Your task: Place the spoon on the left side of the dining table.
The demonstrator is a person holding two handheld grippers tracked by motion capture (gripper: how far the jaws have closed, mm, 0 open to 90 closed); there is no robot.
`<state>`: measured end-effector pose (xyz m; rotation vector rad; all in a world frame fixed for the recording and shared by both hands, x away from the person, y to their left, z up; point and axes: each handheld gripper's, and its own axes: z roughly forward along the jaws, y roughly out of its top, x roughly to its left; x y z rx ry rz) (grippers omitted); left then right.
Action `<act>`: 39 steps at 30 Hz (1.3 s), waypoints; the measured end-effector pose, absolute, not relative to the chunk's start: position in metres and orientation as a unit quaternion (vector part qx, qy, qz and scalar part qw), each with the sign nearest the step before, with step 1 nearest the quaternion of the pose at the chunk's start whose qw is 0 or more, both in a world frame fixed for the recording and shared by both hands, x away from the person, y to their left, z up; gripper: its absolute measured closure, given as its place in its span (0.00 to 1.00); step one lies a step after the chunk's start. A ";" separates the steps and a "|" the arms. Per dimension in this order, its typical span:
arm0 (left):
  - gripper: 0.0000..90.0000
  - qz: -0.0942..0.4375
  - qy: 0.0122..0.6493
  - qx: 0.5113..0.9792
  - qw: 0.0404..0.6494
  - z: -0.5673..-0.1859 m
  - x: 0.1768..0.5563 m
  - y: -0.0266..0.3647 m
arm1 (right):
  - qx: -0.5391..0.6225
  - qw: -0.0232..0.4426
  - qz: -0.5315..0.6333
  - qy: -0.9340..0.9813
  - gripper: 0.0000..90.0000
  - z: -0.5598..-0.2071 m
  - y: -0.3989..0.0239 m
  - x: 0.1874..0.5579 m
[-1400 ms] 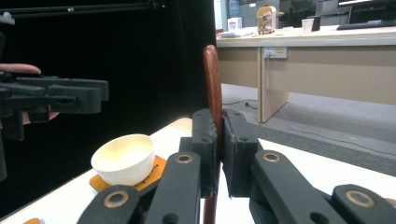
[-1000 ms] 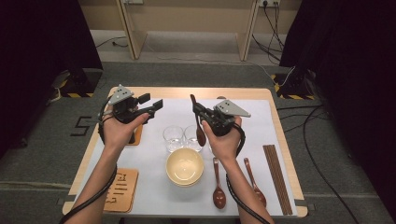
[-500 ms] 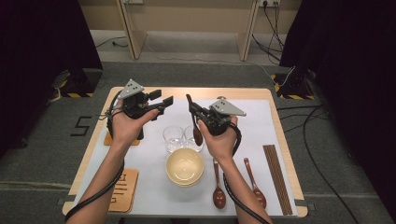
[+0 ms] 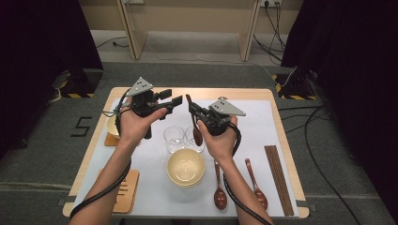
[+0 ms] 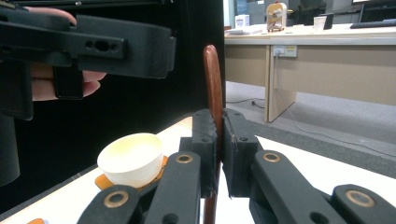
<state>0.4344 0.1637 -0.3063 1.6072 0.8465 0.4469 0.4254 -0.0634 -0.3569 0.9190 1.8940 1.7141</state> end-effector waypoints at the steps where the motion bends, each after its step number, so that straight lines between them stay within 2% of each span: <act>1: 0.51 0.192 0.363 0.692 0.593 -0.306 0.434 0.163 | 0.330 0.212 0.617 0.682 0.94 -0.357 -0.063 0.426; 14: 0.58 0.183 0.355 0.701 0.591 -0.305 0.437 0.145 | 0.330 0.212 0.616 0.683 0.94 -0.358 -0.061 0.425; 39: 0.79 0.164 0.367 0.699 0.592 -0.309 0.437 0.138 | 0.326 0.219 0.616 0.683 0.94 -0.357 -0.060 0.424</act>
